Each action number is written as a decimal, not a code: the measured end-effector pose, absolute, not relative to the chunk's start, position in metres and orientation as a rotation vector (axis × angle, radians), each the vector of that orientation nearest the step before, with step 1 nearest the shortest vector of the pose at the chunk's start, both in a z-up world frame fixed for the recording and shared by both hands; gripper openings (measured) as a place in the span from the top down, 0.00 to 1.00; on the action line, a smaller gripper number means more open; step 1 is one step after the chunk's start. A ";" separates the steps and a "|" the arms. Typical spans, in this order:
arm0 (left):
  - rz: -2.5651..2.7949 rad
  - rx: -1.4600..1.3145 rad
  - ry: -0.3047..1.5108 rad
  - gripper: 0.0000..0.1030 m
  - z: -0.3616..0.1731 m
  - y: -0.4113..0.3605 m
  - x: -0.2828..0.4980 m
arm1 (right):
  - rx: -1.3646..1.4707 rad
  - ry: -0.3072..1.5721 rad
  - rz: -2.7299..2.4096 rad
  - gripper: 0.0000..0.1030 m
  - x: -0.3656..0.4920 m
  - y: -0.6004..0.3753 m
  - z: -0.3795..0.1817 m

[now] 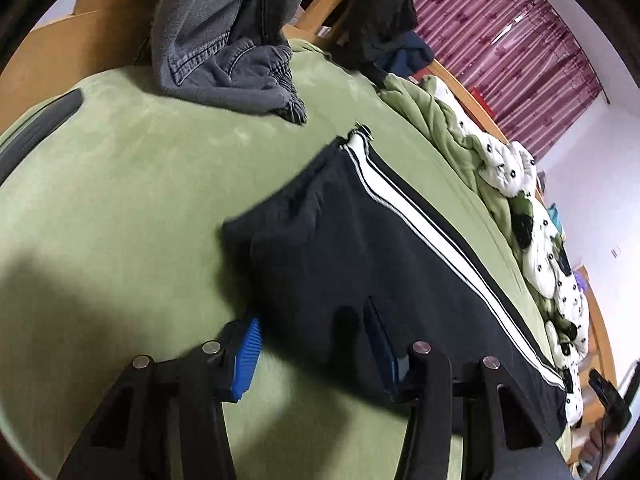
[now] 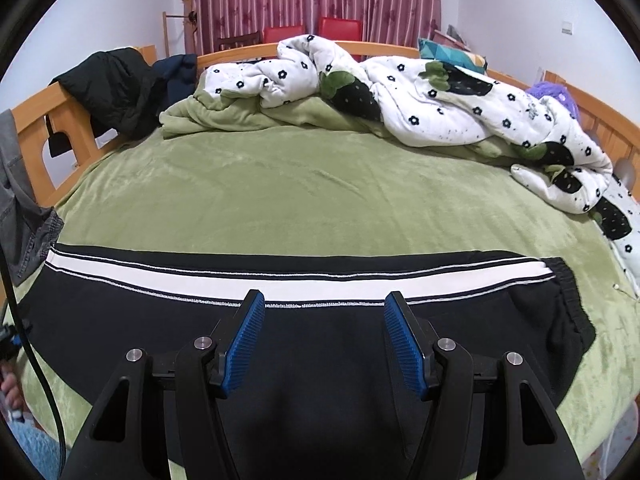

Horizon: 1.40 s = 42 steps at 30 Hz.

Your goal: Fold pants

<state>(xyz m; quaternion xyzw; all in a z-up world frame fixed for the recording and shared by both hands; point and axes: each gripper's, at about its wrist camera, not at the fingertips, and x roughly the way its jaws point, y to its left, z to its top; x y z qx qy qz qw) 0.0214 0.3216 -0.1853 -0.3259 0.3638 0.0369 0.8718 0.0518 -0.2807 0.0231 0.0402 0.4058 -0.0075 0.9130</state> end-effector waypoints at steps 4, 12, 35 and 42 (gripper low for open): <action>0.109 -0.716 0.756 0.61 -0.185 0.328 0.032 | 0.091 0.832 -0.032 0.40 0.048 -0.279 0.035; 0.155 -0.729 0.786 0.81 -0.178 0.342 0.045 | 0.060 0.803 -0.060 0.40 0.030 -0.268 0.080; 0.049 0.062 0.610 0.83 0.029 0.085 0.055 | 0.087 0.693 0.024 0.40 -0.004 -0.323 0.015; -0.121 0.108 0.681 0.83 -0.008 -0.062 0.069 | 0.179 0.707 -0.064 0.40 -0.018 -0.384 -0.008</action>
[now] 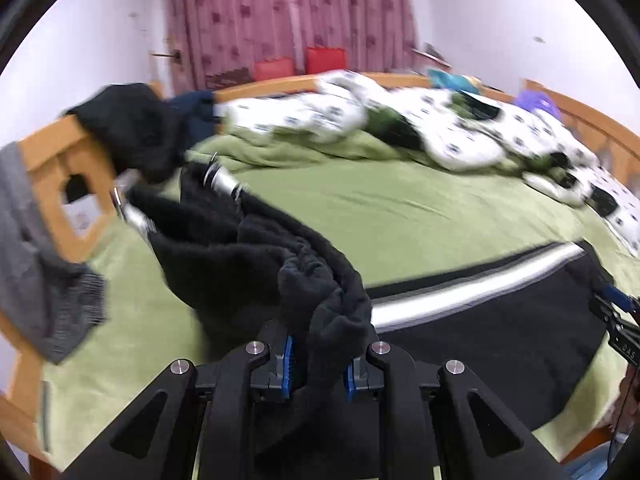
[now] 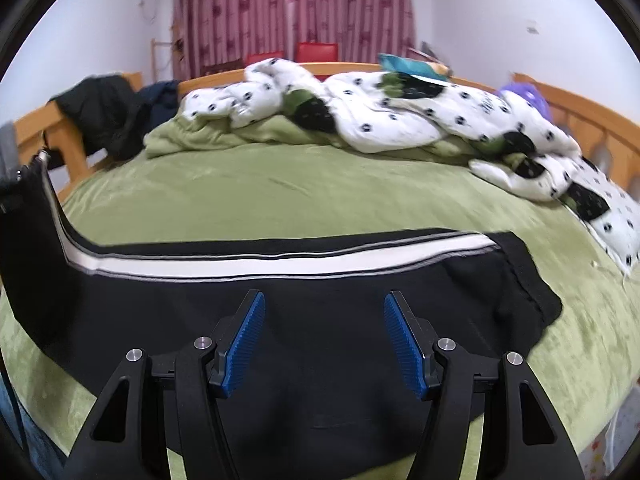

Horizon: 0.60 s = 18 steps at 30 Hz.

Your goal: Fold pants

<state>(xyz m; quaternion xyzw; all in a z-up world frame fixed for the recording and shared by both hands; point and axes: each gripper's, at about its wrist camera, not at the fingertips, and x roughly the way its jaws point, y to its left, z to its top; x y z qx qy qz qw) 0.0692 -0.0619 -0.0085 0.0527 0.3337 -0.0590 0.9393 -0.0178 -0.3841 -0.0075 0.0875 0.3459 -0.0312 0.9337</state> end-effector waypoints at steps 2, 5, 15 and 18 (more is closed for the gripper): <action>-0.172 0.098 0.707 0.83 -0.026 -0.094 0.067 | 0.250 0.714 -0.072 0.40 -0.024 -0.403 -0.013; -0.239 0.095 0.787 0.83 -0.072 -0.147 0.066 | 0.288 0.739 -0.104 0.40 -0.031 -0.419 -0.024; -0.384 0.112 0.917 0.65 -0.128 -0.174 0.032 | 0.270 0.769 -0.101 0.40 -0.023 -0.407 -0.031; -0.452 0.037 0.938 0.65 -0.104 -0.142 0.022 | 0.264 0.785 -0.073 0.40 -0.017 -0.393 -0.031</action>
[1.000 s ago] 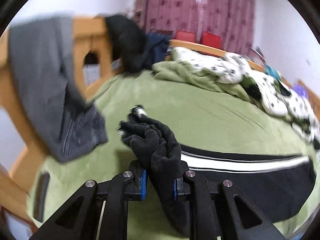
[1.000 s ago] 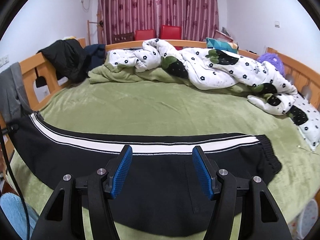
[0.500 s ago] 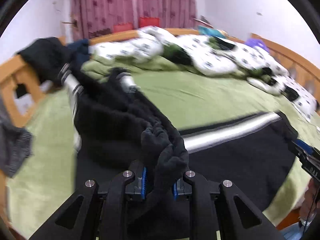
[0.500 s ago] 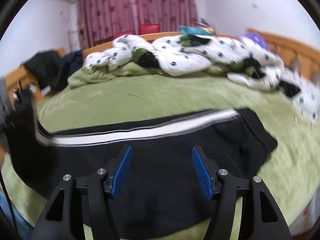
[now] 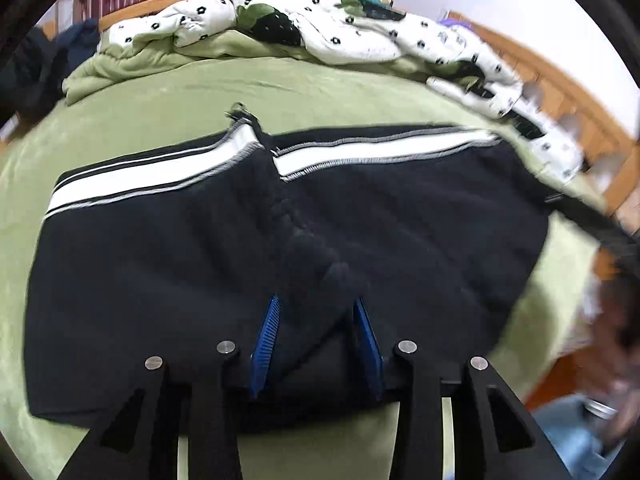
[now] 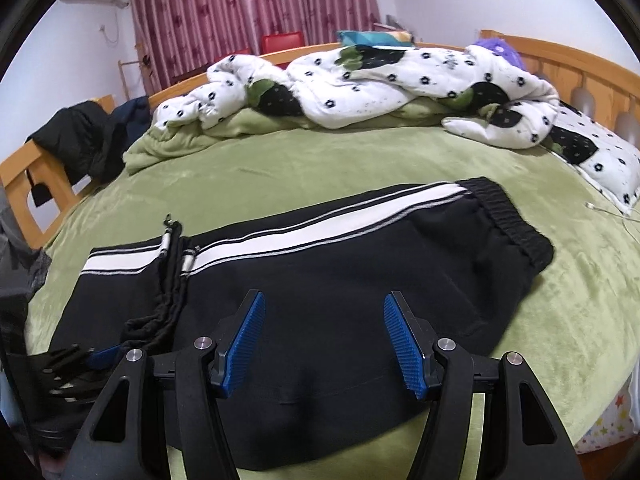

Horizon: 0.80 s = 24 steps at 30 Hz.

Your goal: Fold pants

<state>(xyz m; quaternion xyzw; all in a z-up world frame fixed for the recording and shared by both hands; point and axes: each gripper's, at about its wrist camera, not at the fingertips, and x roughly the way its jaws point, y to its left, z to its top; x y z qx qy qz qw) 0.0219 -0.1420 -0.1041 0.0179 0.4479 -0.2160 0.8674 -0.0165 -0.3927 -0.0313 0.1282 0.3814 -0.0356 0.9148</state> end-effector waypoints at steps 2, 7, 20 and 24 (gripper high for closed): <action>-0.433 0.019 0.907 0.53 -0.085 -0.114 0.015 | 0.283 0.798 -0.038 0.40 -0.011 -0.379 -0.032; -0.228 0.022 0.800 0.30 -0.055 -0.020 0.006 | 0.362 0.831 0.106 0.40 0.005 -0.335 -0.032; -0.190 -0.108 0.968 0.30 -0.111 0.077 0.001 | 0.414 1.042 0.176 0.42 0.049 -0.274 -0.090; -0.224 -0.043 1.014 0.30 -0.129 0.064 -0.010 | 0.433 1.085 0.235 0.69 0.056 -0.264 -0.098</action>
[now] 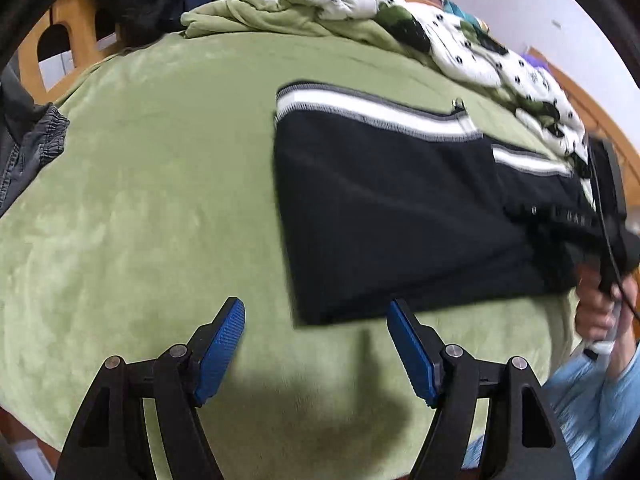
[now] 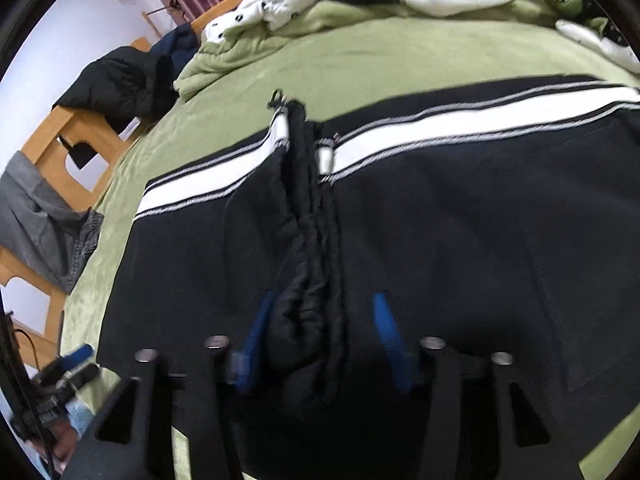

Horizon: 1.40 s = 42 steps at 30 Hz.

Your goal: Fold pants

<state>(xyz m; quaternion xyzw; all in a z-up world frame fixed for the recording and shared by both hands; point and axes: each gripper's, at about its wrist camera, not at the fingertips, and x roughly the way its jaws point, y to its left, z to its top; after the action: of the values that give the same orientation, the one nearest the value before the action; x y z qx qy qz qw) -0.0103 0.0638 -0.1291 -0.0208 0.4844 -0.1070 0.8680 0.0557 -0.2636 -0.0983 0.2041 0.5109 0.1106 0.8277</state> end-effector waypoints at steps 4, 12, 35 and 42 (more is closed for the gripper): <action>-0.145 0.027 1.009 0.30 -0.133 0.062 -0.003 | 0.379 1.062 0.221 0.70 0.051 -0.256 -0.098; -0.094 0.063 0.993 0.35 -0.143 0.051 0.007 | 0.352 1.020 0.212 0.67 0.050 -0.248 -0.108; -0.063 -0.010 1.000 0.33 -0.142 0.062 0.007 | 0.501 0.960 0.245 0.56 -0.004 -0.307 -0.082; -0.057 -0.005 0.993 0.33 -0.142 0.060 0.008 | 0.426 0.964 0.277 0.56 -0.027 -0.297 -0.083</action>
<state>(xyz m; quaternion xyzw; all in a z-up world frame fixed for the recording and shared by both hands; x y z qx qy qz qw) 0.0083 0.0597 -0.1422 -0.0023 0.4764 -0.0275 0.8788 -0.0272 -0.2967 -0.0834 0.2027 0.4583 0.1320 0.8553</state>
